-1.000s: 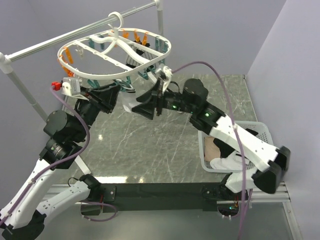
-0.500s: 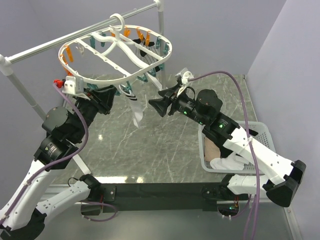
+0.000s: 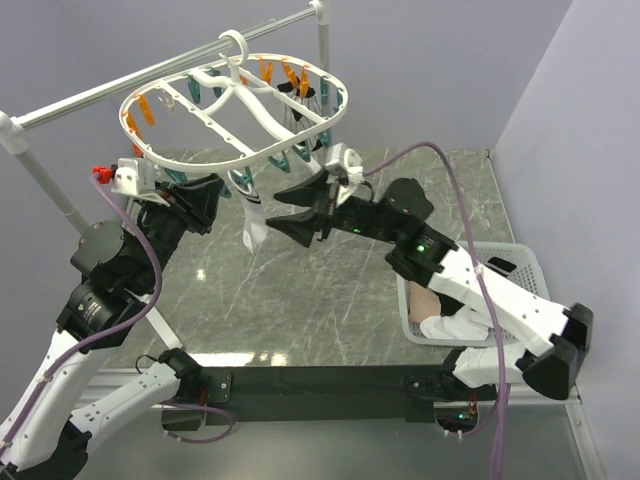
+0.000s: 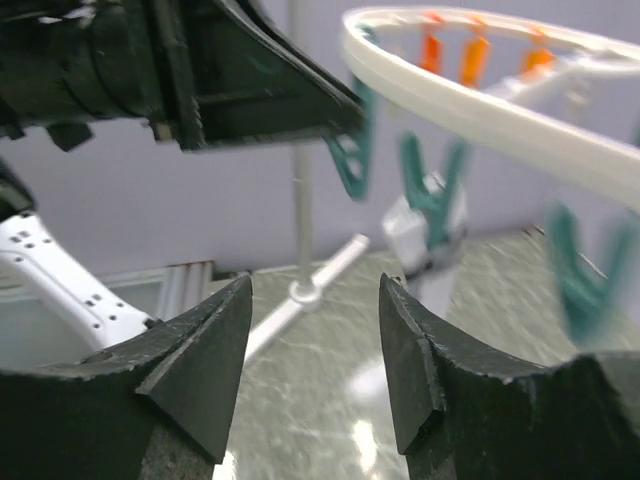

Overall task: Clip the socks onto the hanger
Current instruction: Open the clamp at the hanger.

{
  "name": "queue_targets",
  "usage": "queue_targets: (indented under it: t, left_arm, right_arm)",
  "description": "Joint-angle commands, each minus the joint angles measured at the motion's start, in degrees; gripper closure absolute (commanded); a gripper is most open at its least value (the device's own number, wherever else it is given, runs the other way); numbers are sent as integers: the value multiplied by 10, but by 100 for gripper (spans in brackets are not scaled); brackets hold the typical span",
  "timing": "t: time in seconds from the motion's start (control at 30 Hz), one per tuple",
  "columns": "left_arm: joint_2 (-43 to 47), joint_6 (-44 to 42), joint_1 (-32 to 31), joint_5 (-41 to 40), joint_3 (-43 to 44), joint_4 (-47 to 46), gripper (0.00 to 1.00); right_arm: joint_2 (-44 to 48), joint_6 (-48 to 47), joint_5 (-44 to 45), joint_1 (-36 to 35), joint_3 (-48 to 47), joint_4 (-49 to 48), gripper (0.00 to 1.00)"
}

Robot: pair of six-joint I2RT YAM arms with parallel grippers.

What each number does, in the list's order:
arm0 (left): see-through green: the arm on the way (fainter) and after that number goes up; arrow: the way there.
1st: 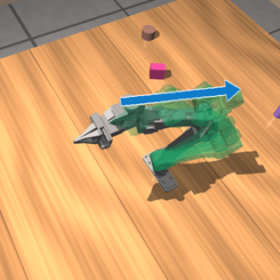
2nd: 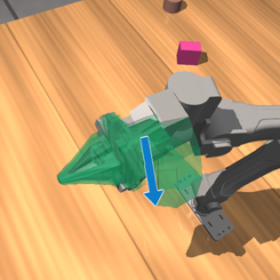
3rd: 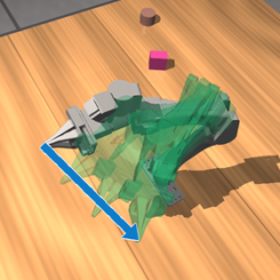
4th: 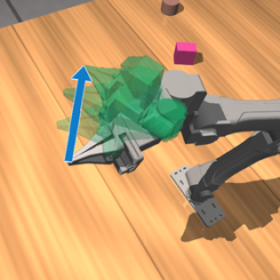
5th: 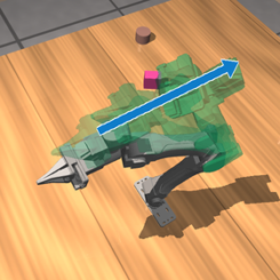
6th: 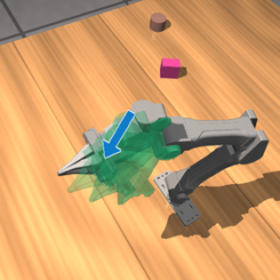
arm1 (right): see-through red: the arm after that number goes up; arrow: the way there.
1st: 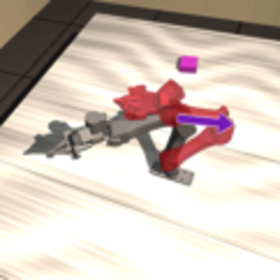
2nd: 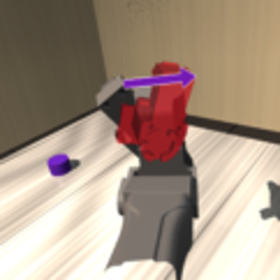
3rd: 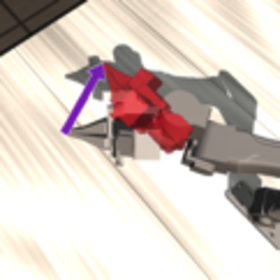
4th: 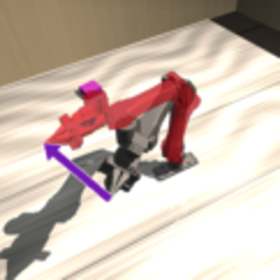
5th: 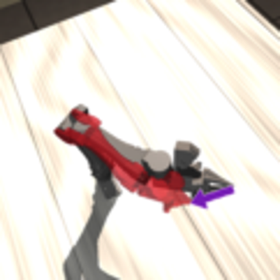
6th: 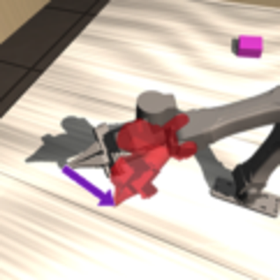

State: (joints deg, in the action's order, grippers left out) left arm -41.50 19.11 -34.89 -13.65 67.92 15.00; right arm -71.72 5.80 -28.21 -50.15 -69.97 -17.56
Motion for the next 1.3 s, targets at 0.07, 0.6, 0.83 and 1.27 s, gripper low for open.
queue_targets:
  t: [0.07, 0.6, 0.83, 1.27]
  left_arm:
    - [-14, -15, 1, 48, 46, 13, 72]
    - [-27, -54, 2, 87, 91, 33, 71]
    - [-32, -50, 1, 69, 83, 25, 71]
    - [-2, -1, 2, -8, 59, 23, 38]
  right_arm:
    - [-95, -5, -79, -24, -108, -46, 44]
    - [-191, -8, -58, -37, -224, -45, 46]
    - [-228, -8, -30, -36, -271, -16, 51]
    - [-221, 4, -32, -32, -238, -49, 76]
